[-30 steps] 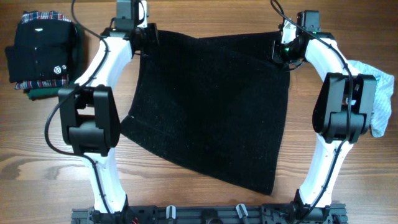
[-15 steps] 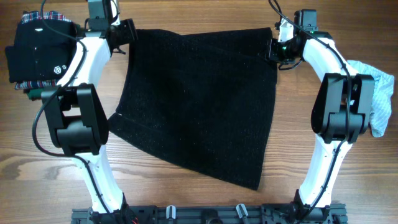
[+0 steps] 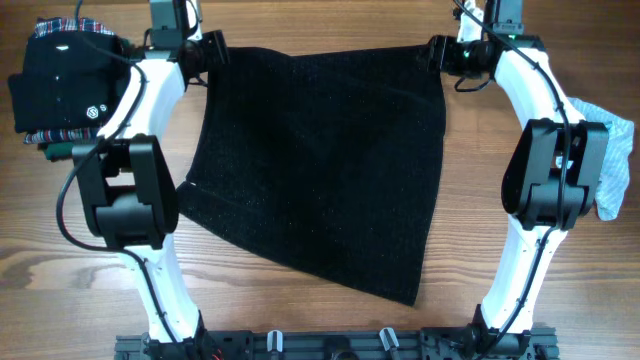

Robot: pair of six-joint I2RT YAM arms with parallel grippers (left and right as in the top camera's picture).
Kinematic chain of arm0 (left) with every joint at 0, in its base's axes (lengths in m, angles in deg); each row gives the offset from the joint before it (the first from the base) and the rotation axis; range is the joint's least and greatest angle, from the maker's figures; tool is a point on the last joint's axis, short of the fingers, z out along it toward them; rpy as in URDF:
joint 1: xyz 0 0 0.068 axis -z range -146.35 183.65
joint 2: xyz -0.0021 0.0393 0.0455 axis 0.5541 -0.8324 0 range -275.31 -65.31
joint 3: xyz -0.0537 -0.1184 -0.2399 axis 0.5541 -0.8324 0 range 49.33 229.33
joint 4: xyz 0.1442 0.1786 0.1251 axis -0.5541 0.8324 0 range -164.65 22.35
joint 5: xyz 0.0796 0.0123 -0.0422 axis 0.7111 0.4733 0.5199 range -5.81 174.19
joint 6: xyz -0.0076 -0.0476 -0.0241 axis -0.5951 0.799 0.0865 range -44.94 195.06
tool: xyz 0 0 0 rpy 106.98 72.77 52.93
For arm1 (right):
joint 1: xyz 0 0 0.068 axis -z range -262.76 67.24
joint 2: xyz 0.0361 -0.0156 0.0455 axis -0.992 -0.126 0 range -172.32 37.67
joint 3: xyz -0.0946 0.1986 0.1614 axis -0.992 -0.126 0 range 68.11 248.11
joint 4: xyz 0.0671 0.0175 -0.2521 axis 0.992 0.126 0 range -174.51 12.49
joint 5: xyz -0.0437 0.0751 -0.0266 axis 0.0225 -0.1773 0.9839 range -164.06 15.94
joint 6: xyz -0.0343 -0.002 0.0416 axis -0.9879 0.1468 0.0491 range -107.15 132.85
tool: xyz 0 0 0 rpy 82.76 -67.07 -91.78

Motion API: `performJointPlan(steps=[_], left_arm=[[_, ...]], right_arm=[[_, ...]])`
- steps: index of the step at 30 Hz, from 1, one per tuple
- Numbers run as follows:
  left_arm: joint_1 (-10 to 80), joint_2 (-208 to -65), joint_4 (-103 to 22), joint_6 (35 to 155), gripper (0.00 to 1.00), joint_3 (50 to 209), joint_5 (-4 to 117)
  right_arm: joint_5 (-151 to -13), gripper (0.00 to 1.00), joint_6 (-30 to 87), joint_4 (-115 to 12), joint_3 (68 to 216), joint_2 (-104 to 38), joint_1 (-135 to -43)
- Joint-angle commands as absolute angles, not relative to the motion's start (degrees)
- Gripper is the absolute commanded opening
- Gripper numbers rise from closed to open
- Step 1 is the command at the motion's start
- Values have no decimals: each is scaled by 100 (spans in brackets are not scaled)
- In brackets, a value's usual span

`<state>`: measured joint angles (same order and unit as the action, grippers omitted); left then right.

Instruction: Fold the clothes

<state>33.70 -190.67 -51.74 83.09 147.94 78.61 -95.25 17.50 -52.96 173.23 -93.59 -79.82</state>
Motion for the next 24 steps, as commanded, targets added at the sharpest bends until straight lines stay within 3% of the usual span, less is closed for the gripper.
performJointPlan(steps=[1, 13, 24], left_arm=[[3502, -19167, -5207, 8281, 68, 14822, 7764], [3510, -19355, -5670, 8299, 72, 14822, 7758], [3609, -19548, -5794, 8480, 63, 14822, 7583]], right_arm=[[-9121, 80, 1645, -5580, 17426, -9520, -7976], [-9125, 79, 1599, -6179, 17424, -9927, -7976], [-9477, 75, 1734, -6494, 17424, -10047, -7982]])
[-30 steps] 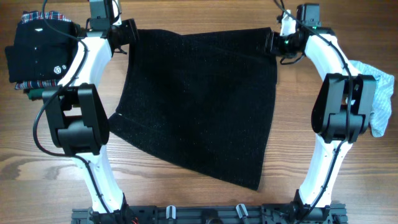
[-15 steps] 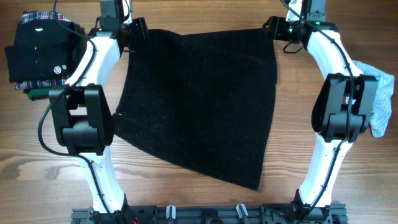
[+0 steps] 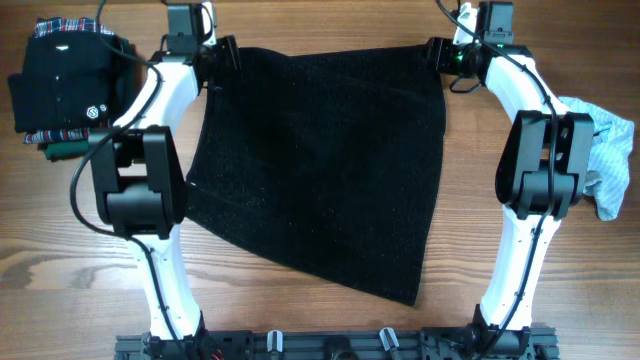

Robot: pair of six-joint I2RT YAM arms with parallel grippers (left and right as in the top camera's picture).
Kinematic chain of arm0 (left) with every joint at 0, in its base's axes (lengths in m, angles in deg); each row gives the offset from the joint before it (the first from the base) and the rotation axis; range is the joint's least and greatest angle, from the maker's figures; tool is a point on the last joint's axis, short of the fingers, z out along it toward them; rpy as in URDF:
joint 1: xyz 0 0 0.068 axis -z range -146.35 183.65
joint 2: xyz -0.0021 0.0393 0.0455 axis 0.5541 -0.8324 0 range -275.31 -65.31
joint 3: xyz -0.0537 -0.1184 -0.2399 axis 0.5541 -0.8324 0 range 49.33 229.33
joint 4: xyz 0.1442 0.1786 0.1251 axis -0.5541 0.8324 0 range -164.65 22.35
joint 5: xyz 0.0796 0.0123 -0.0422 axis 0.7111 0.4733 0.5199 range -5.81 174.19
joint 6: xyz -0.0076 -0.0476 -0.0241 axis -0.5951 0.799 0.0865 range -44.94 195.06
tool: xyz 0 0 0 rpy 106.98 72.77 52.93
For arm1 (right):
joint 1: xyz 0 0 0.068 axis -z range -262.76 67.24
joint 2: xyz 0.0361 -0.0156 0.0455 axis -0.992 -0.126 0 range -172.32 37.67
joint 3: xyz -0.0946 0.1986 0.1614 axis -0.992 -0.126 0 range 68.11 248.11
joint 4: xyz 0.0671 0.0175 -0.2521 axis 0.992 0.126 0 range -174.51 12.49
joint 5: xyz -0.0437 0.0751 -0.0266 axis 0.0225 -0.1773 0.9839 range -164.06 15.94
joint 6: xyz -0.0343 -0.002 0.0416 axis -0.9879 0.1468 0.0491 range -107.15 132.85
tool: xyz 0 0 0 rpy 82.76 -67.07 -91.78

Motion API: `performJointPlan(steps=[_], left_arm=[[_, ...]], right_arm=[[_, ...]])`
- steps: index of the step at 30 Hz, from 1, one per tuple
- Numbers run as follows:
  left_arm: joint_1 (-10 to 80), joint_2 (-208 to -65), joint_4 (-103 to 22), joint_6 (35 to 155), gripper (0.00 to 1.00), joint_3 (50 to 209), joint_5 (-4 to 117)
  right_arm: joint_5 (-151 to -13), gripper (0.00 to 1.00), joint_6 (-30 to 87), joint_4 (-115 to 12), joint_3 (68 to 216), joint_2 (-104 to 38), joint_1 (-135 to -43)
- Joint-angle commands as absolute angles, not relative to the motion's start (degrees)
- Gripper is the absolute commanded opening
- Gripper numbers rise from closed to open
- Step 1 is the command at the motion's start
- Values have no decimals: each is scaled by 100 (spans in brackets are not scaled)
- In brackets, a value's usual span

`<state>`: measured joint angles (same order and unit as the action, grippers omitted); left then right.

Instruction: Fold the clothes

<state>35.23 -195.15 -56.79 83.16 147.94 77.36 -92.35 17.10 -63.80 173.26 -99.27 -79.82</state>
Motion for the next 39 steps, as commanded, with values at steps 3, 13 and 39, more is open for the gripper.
performJointPlan(steps=[3, 13, 39], left_arm=[[3687, -19550, -5897, 8493, 62, 14822, 7566], [3792, -19552, -5923, 8495, 50, 14822, 7568], [3598, -19251, -6009, 8882, 4, 14835, 7719]], right_arm=[[-9560, 74, 1752, -6564, 17424, -10056, -7982], [-9845, 53, 1747, -6535, 17424, -10078, -8072], [-10011, 4, 1435, -5663, 17428, -9278, -7827]])
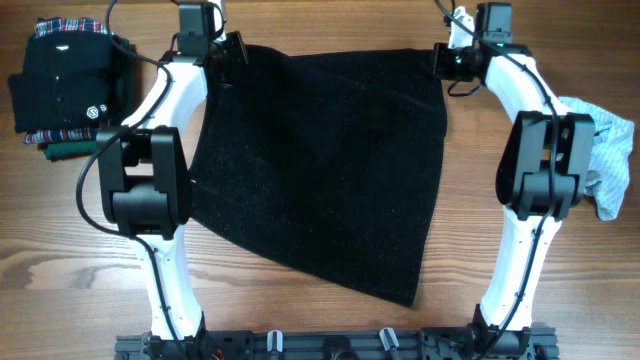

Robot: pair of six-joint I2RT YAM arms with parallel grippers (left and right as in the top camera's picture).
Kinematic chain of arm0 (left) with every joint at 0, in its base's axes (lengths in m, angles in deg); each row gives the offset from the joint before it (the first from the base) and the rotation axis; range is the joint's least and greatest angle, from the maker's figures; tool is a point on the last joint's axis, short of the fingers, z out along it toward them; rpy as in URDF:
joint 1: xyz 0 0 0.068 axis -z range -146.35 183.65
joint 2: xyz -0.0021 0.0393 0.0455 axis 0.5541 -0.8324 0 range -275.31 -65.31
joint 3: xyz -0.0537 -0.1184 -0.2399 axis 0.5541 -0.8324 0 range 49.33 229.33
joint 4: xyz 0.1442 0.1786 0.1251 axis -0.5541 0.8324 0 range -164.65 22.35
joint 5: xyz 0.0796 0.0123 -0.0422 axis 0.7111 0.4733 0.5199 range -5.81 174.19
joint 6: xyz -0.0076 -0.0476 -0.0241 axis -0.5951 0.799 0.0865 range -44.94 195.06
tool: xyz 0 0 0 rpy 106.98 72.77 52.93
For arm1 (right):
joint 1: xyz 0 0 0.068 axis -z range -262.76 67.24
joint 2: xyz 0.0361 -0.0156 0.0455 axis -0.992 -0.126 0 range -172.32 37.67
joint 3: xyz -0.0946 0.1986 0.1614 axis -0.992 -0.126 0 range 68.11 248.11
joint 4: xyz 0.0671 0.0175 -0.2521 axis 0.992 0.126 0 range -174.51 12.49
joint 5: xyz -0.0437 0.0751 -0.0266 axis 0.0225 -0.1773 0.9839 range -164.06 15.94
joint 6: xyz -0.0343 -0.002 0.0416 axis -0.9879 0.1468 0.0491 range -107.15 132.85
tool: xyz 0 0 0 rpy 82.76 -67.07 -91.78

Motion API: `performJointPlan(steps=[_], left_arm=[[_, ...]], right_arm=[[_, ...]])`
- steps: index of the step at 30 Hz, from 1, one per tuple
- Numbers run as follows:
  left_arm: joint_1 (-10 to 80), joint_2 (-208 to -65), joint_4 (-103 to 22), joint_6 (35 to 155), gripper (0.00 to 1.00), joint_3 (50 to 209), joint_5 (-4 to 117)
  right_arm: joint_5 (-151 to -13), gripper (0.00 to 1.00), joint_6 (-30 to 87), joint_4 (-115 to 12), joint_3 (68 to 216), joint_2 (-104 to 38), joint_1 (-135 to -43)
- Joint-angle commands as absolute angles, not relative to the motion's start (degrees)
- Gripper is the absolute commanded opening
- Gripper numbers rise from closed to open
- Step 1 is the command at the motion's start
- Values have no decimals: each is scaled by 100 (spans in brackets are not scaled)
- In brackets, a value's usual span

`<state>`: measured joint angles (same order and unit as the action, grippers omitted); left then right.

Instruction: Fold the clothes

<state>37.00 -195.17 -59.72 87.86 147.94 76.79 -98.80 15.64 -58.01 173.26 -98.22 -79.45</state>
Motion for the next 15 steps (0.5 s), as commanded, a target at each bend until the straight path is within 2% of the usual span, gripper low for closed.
performJointPlan(steps=[1, 15], left_arm=[[3591, -19196, -6006, 8880, 4, 14835, 7719], [3587, -18481, -5987, 8659, 4, 14835, 7745]], right_arm=[[-10015, 4, 1435, -5595, 17428, -9195, -7801], [-10760, 4, 1428, -4607, 17428, -8522, -7663]])
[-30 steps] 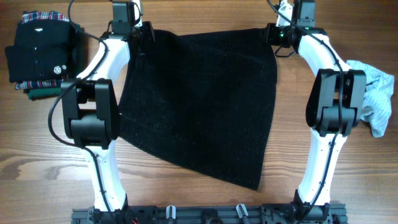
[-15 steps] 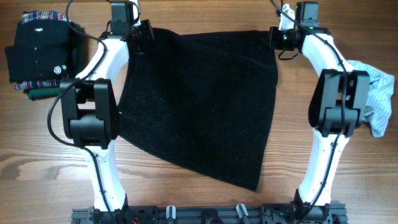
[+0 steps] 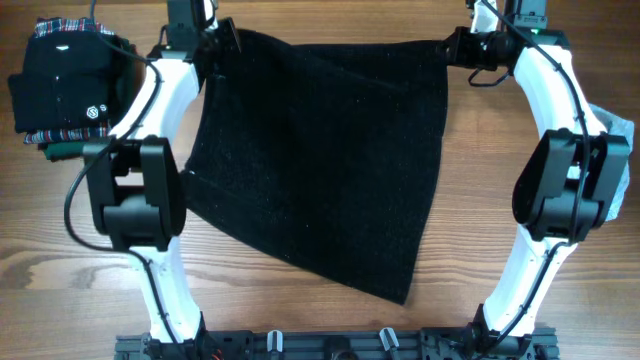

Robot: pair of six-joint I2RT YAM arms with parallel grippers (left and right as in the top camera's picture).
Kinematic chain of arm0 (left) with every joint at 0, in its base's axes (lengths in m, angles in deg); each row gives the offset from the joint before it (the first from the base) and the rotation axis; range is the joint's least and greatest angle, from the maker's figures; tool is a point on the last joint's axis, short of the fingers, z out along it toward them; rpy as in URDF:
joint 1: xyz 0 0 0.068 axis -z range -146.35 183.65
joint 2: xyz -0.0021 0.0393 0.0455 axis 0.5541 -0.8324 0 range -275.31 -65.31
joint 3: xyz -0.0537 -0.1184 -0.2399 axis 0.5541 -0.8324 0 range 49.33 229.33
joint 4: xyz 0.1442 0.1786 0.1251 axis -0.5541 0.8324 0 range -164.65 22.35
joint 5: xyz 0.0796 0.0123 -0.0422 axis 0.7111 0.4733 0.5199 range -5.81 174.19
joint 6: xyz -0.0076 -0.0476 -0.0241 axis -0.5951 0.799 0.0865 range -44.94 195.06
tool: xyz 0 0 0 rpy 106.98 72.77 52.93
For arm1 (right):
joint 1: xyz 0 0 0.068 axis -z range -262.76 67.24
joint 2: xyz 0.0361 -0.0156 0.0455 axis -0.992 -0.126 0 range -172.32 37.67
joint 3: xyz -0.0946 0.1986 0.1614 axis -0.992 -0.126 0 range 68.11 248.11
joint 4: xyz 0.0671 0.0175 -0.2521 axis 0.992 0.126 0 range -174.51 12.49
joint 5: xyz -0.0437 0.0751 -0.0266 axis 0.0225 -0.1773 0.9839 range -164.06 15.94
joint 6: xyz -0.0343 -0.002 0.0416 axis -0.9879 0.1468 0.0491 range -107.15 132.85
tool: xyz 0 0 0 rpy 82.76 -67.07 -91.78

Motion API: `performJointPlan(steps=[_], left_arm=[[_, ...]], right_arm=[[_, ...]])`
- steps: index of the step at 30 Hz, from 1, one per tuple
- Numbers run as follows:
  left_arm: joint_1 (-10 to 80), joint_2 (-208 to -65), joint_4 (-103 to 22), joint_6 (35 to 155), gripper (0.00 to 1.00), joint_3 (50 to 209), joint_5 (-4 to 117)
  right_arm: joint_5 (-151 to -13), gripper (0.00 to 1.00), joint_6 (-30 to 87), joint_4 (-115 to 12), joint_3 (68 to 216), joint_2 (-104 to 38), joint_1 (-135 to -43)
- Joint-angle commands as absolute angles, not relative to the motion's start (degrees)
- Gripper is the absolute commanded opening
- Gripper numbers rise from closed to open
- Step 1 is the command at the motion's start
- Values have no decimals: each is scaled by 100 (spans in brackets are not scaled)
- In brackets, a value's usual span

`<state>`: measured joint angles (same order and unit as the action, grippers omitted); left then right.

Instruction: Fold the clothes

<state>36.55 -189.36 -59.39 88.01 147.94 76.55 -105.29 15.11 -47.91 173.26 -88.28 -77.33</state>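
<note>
A large black cloth [image 3: 320,160] lies spread over the middle of the wooden table, its near corner pointing toward the front edge. My left gripper [image 3: 226,40] is at the cloth's far left corner and shut on it. My right gripper [image 3: 450,47] is at the far right corner, shut on that corner too. The far edge of the cloth runs stretched between the two grippers. Both arms reach out to the back of the table.
A stack of folded clothes [image 3: 65,85], black on top with plaid and green beneath, sits at the far left. A crumpled light blue-and-white garment [image 3: 612,170] lies at the right edge, partly behind my right arm. The arm bases [image 3: 330,345] stand at the front edge.
Both grippers have moved a little farther back and apart, the right one outward to the right. The cloth's far edge is now tauter and its near corner has shifted slightly back.
Both grippers held the cloth's far corners at each earlier moment. The left gripper shifted slightly right along the back edge, then back. The cloth has stayed spread, now stretched a bit wider and farther back.
</note>
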Motion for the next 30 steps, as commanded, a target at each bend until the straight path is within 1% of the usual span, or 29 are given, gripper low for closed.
performJointPlan(steps=[1, 4, 10, 18, 22, 30], left_arm=[[3578, -18418, -5963, 8545, 4, 14835, 7743], [3543, -18241, -5843, 8283, 4, 14835, 7924], [3414, -18068, -5565, 8272, 4, 14835, 8088], [3375, -18057, -5314, 8268, 4, 14835, 8140], [3375, -18016, -5202, 8097, 4, 14835, 8352], [3375, -17858, -4831, 8093, 4, 14835, 8691]], right_arm=[[-10763, 4, 1424, -4518, 17428, -8454, -7650], [-10859, 4, 1315, -4280, 17428, -8220, -7571], [-11263, 4, 1232, -3696, 17428, -7789, -7364], [-12070, 4, 458, -2476, 17428, -7724, -7353], [-12115, 4, 113, -1801, 17428, -7704, -7346], [-12240, 4, -425, -872, 17428, -7704, -7287]])
